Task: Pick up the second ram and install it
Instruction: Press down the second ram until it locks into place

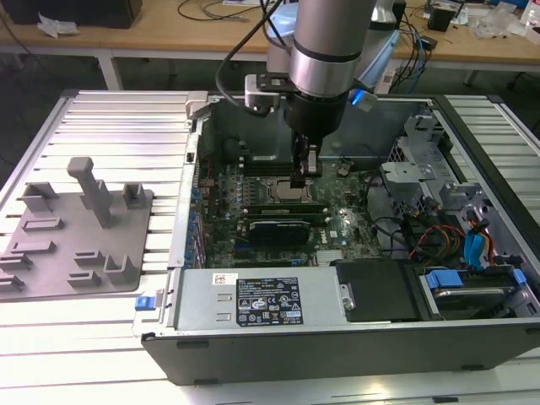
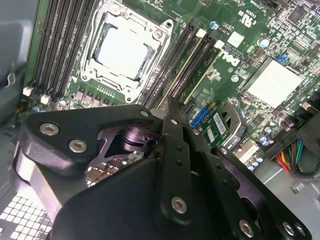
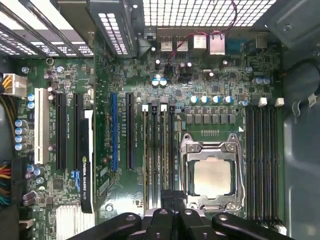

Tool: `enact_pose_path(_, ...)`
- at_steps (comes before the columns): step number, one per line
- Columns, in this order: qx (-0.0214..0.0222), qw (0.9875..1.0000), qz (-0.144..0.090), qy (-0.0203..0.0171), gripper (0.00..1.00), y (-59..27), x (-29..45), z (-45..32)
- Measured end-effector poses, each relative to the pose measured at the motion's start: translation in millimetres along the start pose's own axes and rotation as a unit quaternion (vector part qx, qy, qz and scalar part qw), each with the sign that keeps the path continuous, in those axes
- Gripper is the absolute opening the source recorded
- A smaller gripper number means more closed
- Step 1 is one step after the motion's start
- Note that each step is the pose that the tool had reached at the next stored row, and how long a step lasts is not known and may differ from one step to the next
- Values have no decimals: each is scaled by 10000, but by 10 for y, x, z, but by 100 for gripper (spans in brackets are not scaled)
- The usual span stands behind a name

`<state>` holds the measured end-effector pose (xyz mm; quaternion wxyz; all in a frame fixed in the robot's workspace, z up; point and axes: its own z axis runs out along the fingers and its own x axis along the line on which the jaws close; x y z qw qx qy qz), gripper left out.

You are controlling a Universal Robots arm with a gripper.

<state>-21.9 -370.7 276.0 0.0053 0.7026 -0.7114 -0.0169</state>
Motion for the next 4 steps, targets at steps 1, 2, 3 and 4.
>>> enact_pose_path(1, 0, 10000, 0, 0, 8, 0, 0, 0)
enact_pose_path(2, 0, 10000, 0, 0, 8, 0, 0, 0)
enact_pose_path(3, 0, 10000, 0, 0, 8, 0, 0, 0)
enact_pose_path(4, 0, 10000, 0, 0, 8, -1, 0, 0)
